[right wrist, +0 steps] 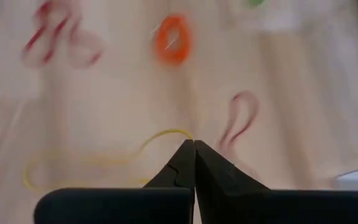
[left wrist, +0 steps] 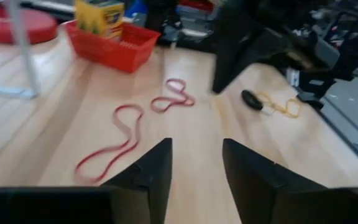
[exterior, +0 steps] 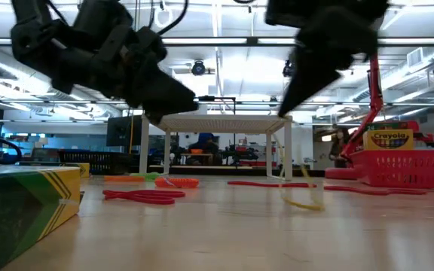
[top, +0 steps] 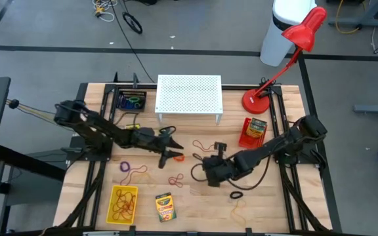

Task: Pick & Place Office Desk Supplies
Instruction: Put the right yellow rubber band into the yellow bin

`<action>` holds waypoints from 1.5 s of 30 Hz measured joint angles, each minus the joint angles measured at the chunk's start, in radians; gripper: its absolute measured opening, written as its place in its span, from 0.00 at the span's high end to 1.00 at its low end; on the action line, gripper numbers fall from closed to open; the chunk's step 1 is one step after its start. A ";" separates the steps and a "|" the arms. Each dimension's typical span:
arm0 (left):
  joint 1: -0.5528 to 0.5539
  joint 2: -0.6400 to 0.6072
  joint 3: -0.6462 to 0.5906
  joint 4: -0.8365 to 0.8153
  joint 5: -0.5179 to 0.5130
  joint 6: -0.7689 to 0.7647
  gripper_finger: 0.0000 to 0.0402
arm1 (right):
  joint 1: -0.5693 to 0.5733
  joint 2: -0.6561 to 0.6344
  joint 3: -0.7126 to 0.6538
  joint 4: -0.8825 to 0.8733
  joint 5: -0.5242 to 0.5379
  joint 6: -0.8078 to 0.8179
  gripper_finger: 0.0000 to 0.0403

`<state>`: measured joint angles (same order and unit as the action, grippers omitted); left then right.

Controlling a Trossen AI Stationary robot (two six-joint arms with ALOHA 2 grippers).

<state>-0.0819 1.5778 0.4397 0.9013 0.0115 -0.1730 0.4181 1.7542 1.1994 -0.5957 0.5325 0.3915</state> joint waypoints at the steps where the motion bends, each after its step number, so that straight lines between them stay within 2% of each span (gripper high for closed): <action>1: -0.004 0.027 0.018 0.023 0.010 -0.002 0.61 | -0.008 0.000 0.000 0.023 0.028 -0.007 0.99; 4: -0.012 0.104 0.066 0.052 0.034 -0.023 0.57 | -0.029 0.000 0.000 0.090 0.067 -0.042 0.99; 9: -0.010 0.199 0.121 0.081 0.005 -0.070 0.53 | -0.032 0.000 0.000 0.203 0.103 -0.122 0.99; 16: -0.015 0.264 0.177 0.159 0.067 -0.071 0.54 | -0.032 0.000 0.000 0.257 0.124 -0.161 0.99; 25: -0.050 0.275 0.188 0.193 0.042 0.010 0.69 | -0.033 0.000 0.000 0.300 0.148 -0.188 0.99; 34: -0.052 0.275 0.188 0.195 0.041 0.043 0.97 | -0.033 0.000 0.000 0.351 0.148 -0.191 0.99; 40: -0.052 0.275 0.188 0.195 0.033 0.051 0.99 | -0.032 0.000 0.000 0.380 0.158 -0.188 0.90; 45: -0.051 0.274 0.180 0.194 0.003 0.064 0.99 | -0.009 -0.001 0.000 0.377 0.287 -0.164 0.74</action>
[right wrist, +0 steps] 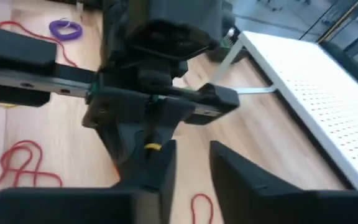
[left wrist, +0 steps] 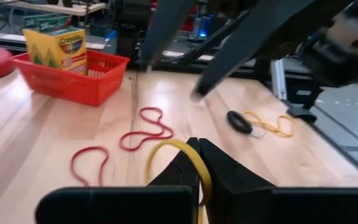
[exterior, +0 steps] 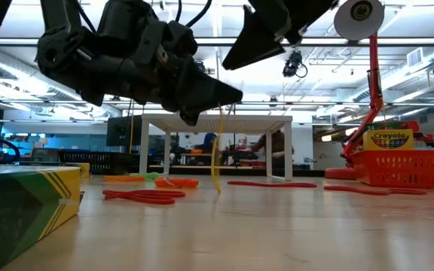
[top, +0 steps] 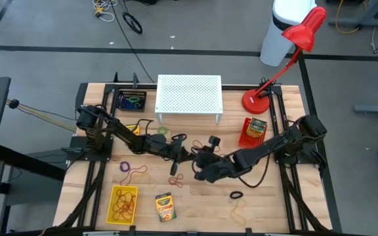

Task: Pick & Place Office Desk Supplies
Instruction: Put the right yellow rubber band into the yellow bin

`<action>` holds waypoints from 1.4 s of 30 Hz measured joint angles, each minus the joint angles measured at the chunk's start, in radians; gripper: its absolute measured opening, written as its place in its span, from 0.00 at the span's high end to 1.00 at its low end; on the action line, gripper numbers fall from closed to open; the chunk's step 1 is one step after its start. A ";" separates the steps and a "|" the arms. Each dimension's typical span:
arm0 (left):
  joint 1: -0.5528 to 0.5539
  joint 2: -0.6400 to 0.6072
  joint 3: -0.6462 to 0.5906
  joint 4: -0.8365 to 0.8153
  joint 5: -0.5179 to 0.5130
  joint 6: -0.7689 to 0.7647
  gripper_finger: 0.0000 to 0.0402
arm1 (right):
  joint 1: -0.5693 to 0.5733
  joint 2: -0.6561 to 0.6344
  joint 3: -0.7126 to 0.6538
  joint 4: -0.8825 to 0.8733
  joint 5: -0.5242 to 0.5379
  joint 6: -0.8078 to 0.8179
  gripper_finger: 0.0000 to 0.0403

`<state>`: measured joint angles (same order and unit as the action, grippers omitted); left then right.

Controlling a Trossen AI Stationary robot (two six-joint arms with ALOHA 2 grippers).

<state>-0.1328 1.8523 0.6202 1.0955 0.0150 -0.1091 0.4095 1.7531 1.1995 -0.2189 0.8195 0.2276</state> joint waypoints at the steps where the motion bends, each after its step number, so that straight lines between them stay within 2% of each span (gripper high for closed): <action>1: 0.002 0.000 -0.004 -0.001 -0.012 0.002 0.99 | 0.010 -0.005 0.000 -0.011 0.016 0.000 0.71; 6: 0.014 -0.008 -0.026 -0.002 -0.049 0.005 0.99 | 0.049 -0.052 0.000 -0.107 0.052 0.009 0.54; 9: 0.017 -0.032 -0.037 -0.022 -0.056 0.009 0.99 | 0.051 -0.083 -0.013 -0.180 0.092 0.073 0.54; 12: 0.015 -0.085 -0.037 -0.105 -0.078 0.035 0.99 | 0.044 -0.106 -0.062 -0.190 0.119 0.106 0.63; 18: 0.001 -0.235 -0.035 -0.277 -0.093 0.042 0.99 | 0.008 -0.148 -0.155 -0.163 0.077 0.109 0.96; 19: -0.002 -0.267 -0.035 -0.321 -0.087 0.037 0.99 | 0.007 -0.152 -0.165 -0.150 0.077 0.109 0.97; 23: -0.018 -0.390 -0.028 -0.510 -0.050 0.004 0.99 | 0.008 -0.166 -0.200 -0.105 0.075 0.109 0.94; 27: -0.055 -0.513 -0.028 -0.693 -0.041 -0.021 0.99 | 0.002 -0.166 -0.225 -0.080 0.062 0.108 0.98; 30: -0.102 -0.594 -0.002 -0.845 -0.041 -0.050 0.99 | -0.008 -0.166 -0.242 -0.063 0.057 0.105 0.98; 38: -0.278 -0.686 0.199 -1.360 -0.067 -0.199 0.99 | -0.012 -0.166 -0.260 -0.060 0.041 0.104 0.99; 42: -0.368 -0.687 0.305 -1.614 -0.041 -0.355 0.99 | -0.013 -0.166 -0.260 -0.049 0.038 0.104 0.97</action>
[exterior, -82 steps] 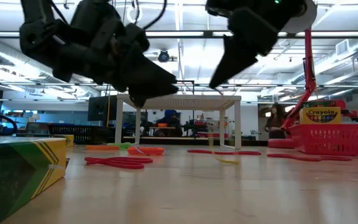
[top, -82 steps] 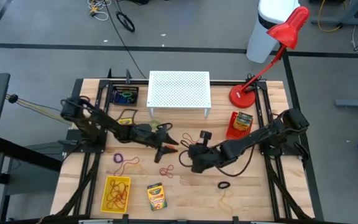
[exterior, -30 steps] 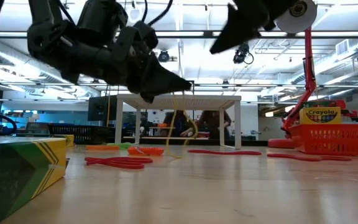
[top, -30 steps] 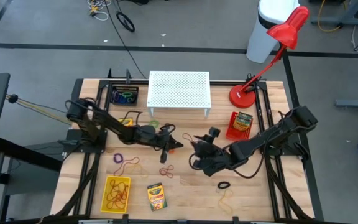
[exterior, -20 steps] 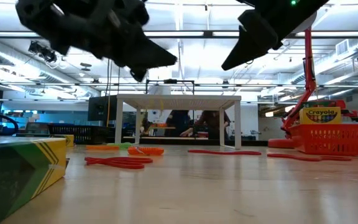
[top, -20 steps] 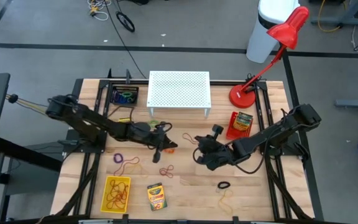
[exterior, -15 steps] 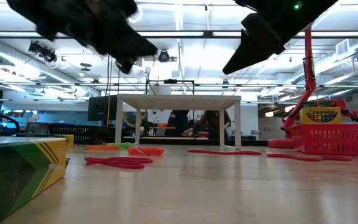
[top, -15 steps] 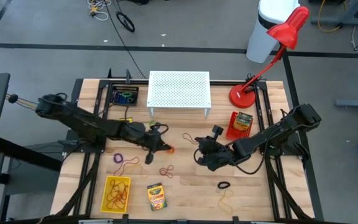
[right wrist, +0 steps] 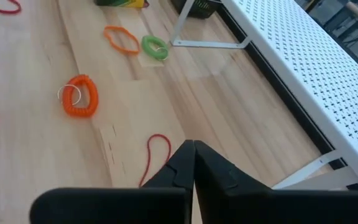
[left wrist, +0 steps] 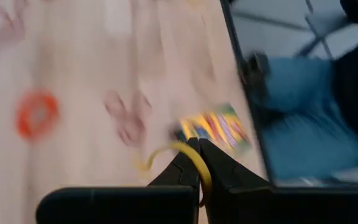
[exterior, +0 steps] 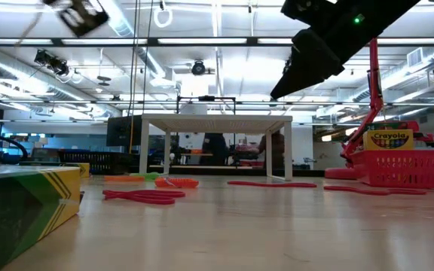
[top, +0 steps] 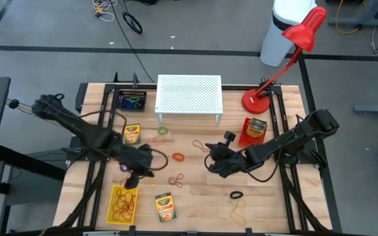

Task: Pick & Place Office Desk Supplies
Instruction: Put the right yellow rubber band into the yellow bin

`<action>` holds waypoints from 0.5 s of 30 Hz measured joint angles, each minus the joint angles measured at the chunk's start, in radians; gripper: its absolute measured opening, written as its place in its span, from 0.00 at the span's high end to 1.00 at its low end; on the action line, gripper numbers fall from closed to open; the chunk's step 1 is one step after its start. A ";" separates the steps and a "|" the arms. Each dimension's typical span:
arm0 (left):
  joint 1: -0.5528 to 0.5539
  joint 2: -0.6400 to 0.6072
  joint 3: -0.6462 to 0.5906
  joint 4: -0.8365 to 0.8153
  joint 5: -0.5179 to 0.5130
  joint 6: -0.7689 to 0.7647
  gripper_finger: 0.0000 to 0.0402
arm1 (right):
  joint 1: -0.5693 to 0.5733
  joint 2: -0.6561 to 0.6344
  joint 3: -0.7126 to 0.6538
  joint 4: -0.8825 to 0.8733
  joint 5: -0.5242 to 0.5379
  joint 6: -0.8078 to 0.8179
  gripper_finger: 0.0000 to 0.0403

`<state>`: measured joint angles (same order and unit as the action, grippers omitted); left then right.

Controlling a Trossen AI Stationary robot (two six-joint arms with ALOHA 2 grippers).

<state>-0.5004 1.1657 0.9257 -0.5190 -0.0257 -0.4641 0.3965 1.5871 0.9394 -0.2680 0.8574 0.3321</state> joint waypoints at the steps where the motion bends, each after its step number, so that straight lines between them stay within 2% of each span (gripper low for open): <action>1: -0.024 -0.001 0.018 -0.051 0.017 -0.055 0.99 | 0.000 0.000 0.000 0.000 0.000 0.000 0.97; 4: -0.093 0.000 0.048 -0.162 0.032 -0.229 0.99 | 0.000 0.000 0.000 0.007 -0.001 -0.008 0.99; 8: -0.196 0.001 0.049 -0.205 0.040 -0.379 0.99 | 0.000 0.000 0.000 0.018 -0.002 -0.016 0.98; 15: -0.331 0.001 0.049 -0.220 -0.064 -0.548 0.99 | 0.000 0.000 0.000 0.036 -0.005 -0.026 0.99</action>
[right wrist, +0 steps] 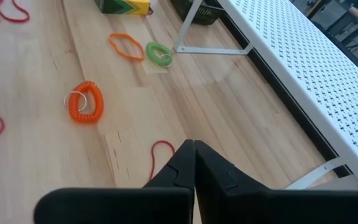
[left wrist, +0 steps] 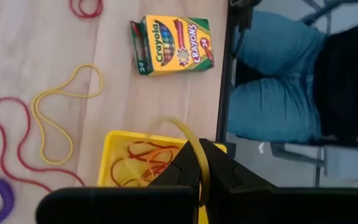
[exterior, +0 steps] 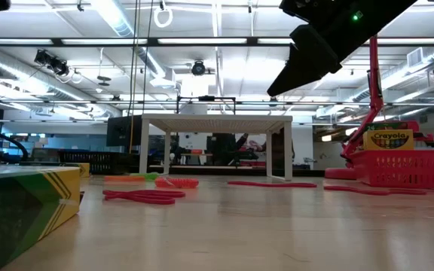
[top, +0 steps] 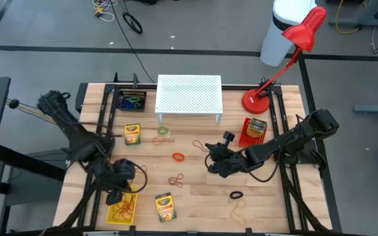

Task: Pick & Place Office Desk Supplies
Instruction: Put the right yellow rubber band into the yellow bin, then put the red rubber band into the yellow bin

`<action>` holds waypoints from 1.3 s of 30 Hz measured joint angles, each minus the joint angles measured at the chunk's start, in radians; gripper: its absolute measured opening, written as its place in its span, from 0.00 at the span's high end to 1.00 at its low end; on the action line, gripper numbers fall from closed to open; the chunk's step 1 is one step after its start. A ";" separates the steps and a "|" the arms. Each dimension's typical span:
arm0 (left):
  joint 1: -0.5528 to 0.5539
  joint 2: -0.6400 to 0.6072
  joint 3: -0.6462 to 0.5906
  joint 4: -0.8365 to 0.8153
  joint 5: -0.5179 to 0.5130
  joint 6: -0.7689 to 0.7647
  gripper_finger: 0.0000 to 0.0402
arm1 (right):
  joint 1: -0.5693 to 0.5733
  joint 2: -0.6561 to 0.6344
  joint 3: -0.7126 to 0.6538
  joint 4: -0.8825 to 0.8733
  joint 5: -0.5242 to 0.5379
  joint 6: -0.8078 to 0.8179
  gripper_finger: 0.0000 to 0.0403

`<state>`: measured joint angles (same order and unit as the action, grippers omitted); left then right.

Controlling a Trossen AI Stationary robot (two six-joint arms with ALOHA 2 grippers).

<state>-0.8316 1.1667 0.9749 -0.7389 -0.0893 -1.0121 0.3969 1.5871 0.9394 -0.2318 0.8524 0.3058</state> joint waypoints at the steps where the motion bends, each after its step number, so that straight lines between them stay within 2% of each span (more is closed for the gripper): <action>1: -0.018 0.000 0.000 -0.001 -0.017 -0.015 0.99 | 0.000 0.000 0.000 0.000 0.000 0.000 0.99; 6: -0.086 0.010 -0.021 0.011 -0.090 -0.149 0.99 | 0.000 0.000 0.000 0.001 0.000 0.000 0.98; 13: -0.154 0.075 -0.049 0.027 -0.083 -0.301 0.99 | 0.000 0.000 0.000 0.005 0.000 0.000 0.98; 17: -0.164 0.110 -0.051 0.031 -0.084 -0.382 0.94 | 0.000 0.000 0.000 0.005 -0.003 0.000 0.99; 28: -0.164 0.128 -0.051 0.056 -0.010 -0.459 0.75 | 0.000 0.000 0.000 0.006 -0.011 0.000 0.99; 39: -0.162 0.128 -0.051 0.055 0.085 -0.500 0.65 | 0.000 0.000 0.000 0.007 -0.010 0.000 0.97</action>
<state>-0.9936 1.2945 0.9237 -0.6839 -0.0038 -1.5118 0.3969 1.5875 0.9394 -0.2251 0.8425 0.3055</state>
